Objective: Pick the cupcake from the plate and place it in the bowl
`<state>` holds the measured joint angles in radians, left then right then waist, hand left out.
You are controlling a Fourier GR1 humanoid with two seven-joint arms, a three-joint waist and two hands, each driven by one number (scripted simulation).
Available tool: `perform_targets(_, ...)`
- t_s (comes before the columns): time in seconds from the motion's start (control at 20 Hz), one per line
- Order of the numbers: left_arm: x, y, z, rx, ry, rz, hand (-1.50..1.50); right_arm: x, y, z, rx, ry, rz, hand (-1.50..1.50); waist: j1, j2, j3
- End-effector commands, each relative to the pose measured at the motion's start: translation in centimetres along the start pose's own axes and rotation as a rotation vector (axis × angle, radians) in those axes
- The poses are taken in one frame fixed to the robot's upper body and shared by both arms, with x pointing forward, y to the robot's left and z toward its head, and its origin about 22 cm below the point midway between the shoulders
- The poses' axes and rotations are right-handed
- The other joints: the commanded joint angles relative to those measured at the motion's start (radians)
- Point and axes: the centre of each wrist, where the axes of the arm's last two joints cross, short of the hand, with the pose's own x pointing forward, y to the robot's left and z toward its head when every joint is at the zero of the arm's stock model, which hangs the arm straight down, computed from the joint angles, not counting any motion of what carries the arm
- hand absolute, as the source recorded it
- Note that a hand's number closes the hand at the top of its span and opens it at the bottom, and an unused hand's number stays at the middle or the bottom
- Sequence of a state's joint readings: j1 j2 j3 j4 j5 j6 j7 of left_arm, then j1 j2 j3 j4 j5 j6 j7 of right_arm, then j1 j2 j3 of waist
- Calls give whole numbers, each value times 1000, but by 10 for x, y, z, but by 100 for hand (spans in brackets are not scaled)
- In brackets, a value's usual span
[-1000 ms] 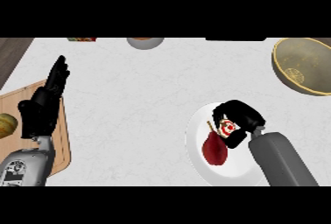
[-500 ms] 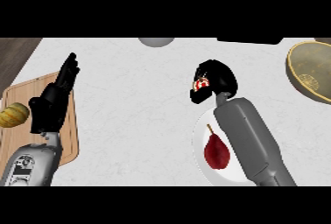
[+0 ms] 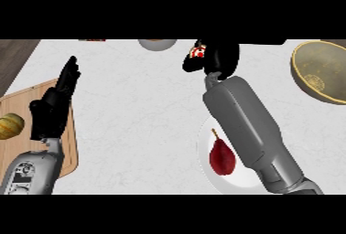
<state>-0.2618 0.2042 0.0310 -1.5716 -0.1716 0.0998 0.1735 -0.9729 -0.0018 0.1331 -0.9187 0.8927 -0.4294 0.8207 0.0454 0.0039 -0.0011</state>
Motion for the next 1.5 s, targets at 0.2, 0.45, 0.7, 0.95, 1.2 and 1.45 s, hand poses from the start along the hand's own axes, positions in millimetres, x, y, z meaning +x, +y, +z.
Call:
perform_targets(0.2, 0, 8, 5, 45, -18, -10, 0, -29, -17, -41, -221, 108, -14, 150, -27, 1, 1)
perform_targets(0.45, -3, 23, -6, 57, 6, -8, 0, -51, -45, -63, -305, 154, -96, 150, -37, 0, 1)
perform_targets(0.7, -12, 1, 8, 33, 16, 14, 0, -104, -94, -100, -428, 144, -99, 150, -29, 3, 2)
perform_targets(0.95, -8, 8, 9, 50, 2, -6, 0, -165, -113, -110, -496, 156, -28, 150, -34, 2, 2)
perform_targets(1.2, 10, 16, 10, 21, -16, 15, 0, -217, -134, -125, -556, 193, 104, 150, -4, 10, 3)
perform_targets(1.45, 6, -8, 6, 7, -18, 12, 0, -266, -174, -130, -584, 269, 274, 150, 2, 19, 4)
